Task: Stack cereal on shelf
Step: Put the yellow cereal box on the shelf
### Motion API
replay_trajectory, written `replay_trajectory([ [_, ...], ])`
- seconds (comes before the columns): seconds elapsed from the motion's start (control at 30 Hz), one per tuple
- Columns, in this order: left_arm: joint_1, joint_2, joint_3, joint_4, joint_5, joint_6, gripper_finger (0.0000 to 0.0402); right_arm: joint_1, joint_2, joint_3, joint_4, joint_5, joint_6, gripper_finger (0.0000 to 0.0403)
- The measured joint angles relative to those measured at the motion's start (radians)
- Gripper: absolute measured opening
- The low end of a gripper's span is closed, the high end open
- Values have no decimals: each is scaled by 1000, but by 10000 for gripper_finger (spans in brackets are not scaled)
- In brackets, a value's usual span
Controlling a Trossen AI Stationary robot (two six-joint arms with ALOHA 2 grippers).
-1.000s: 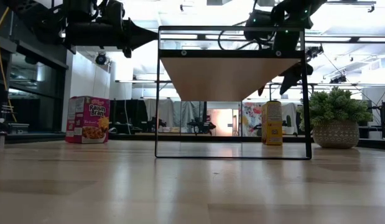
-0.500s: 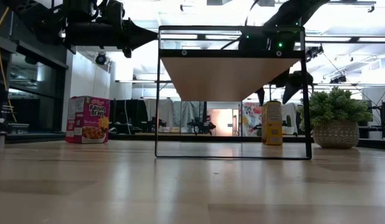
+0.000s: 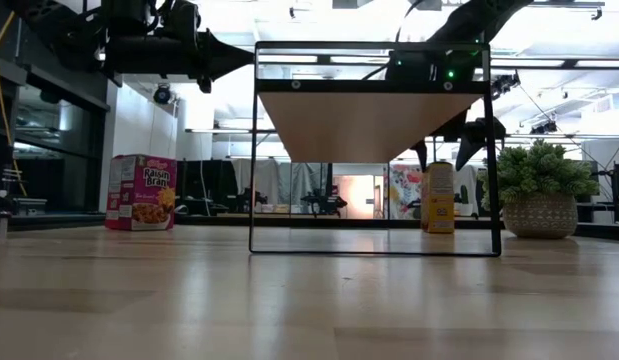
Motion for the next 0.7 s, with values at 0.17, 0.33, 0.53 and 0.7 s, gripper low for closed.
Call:
replay_trajectory([
  [0.17, 0, 0, 0, 0, 0, 0, 0, -4, 0, 0, -4, -7, 0, 254],
  [0.33, 0, 0, 0, 0, 0, 0, 0, -12, 0, 0, -5, -31, -6, 218],
  [0.53, 0, 0, 0, 0, 0, 0, 0, -12, 0, 0, -5, -31, -9, 179],
  [0.7, 0, 0, 0, 0, 0, 1, 0, -12, 0, 0, -5, -23, -23, 157],
])
